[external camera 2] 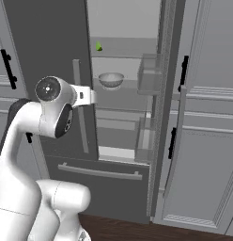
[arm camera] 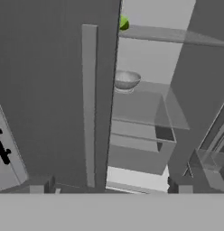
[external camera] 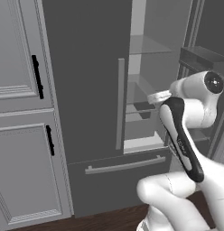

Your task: Grab a lemon wedge from the fridge and one ice cube from the ice bowl, and put them in the glass of lemonade.

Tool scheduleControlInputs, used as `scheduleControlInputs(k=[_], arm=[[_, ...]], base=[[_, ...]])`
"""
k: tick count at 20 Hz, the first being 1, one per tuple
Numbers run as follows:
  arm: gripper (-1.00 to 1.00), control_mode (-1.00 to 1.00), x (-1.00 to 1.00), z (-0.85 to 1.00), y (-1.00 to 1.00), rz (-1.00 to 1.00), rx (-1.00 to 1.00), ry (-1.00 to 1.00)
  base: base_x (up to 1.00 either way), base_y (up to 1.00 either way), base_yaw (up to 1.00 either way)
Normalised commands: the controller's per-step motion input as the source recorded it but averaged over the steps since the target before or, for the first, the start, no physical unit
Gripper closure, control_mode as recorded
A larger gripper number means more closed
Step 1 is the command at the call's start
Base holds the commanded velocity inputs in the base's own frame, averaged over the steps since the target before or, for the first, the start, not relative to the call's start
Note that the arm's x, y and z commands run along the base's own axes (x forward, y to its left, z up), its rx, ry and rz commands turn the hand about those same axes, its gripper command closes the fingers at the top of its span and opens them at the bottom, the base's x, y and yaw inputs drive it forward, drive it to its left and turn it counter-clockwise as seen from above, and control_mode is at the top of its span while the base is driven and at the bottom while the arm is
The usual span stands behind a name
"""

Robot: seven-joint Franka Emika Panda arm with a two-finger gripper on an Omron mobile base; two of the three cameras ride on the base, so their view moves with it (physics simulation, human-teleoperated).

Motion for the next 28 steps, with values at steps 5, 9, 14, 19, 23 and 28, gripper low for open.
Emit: scheduleControlInputs(k=[5,9,14,19,23,28], arm=[[-1.00,-1.00,0.04,0.02,0.88,-0.32,0.09,0.30],[-1.00,-1.00,0.06,-0.25,0.54,-0.46,0.00,0.14],[-1.00,-1.00,0.36,-0.32,-0.05,-0.05,0.10,0.00],[-1.00,-1.00,0.86,-0.02,-0.01,0.18,0.05,0.15],[-1.00,-1.00,0.75,-0.25,0.01,0.20,0.01,0.15],[-1.00,-1.00,0.82,-0.39,0.03,0.13,0.00,0.01]], base=[[0.00,0.00,0.00],[0.00,0.00,0.00],[0.00,0.00,0.00],[0.00,0.00,0.00],[0.00,0.00,0.00],[0.00,0.00,0.00]])
